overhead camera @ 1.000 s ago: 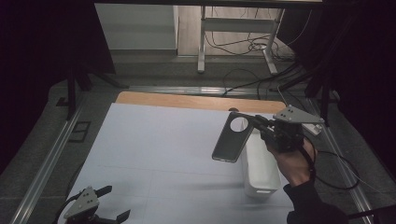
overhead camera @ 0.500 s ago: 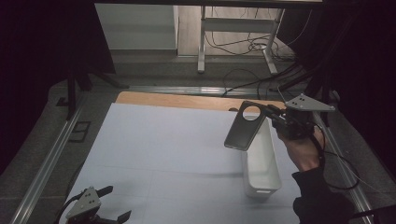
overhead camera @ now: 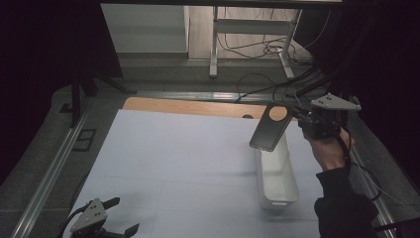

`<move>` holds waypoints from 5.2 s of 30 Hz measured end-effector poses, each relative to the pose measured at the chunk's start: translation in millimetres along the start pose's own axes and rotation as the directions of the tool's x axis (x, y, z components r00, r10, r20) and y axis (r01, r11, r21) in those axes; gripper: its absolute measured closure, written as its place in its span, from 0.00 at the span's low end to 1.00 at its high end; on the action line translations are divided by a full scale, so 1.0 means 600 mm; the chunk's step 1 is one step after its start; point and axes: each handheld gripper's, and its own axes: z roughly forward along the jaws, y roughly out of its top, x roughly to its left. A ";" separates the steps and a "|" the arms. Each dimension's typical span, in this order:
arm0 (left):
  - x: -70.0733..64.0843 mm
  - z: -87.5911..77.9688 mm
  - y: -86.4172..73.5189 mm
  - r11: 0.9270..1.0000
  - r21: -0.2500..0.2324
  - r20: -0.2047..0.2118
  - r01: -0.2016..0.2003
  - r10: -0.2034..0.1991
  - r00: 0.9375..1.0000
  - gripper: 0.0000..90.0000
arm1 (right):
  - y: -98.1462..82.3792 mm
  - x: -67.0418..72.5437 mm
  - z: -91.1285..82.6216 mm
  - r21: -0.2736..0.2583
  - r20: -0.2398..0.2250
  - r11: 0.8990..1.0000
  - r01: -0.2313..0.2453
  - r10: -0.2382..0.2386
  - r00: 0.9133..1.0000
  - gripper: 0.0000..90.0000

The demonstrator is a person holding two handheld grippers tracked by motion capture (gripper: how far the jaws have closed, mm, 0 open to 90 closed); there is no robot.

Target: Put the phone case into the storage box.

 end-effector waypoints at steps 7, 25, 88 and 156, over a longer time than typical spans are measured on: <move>0.000 0.000 0.000 1.000 0.005 0.001 -0.003 0.003 1.000 0.00 | 0.000 -0.025 0.015 0.005 0.033 1.000 0.010 -0.011 0.999 0.88; -0.001 0.001 0.001 1.000 0.008 -0.007 0.000 0.000 1.000 0.00 | -0.012 -0.063 0.061 0.016 0.094 0.996 0.088 -0.089 0.992 0.88; 0.000 0.003 0.001 1.000 0.023 -0.016 0.015 -0.014 1.000 0.00 | -0.121 -0.036 0.166 -0.003 0.120 0.972 0.234 -0.232 0.965 0.75; 0.001 0.001 -0.001 1.000 0.020 -0.048 0.018 -0.017 0.999 0.00 | -0.089 0.002 0.045 0.094 -0.085 0.994 -0.053 0.061 0.994 0.20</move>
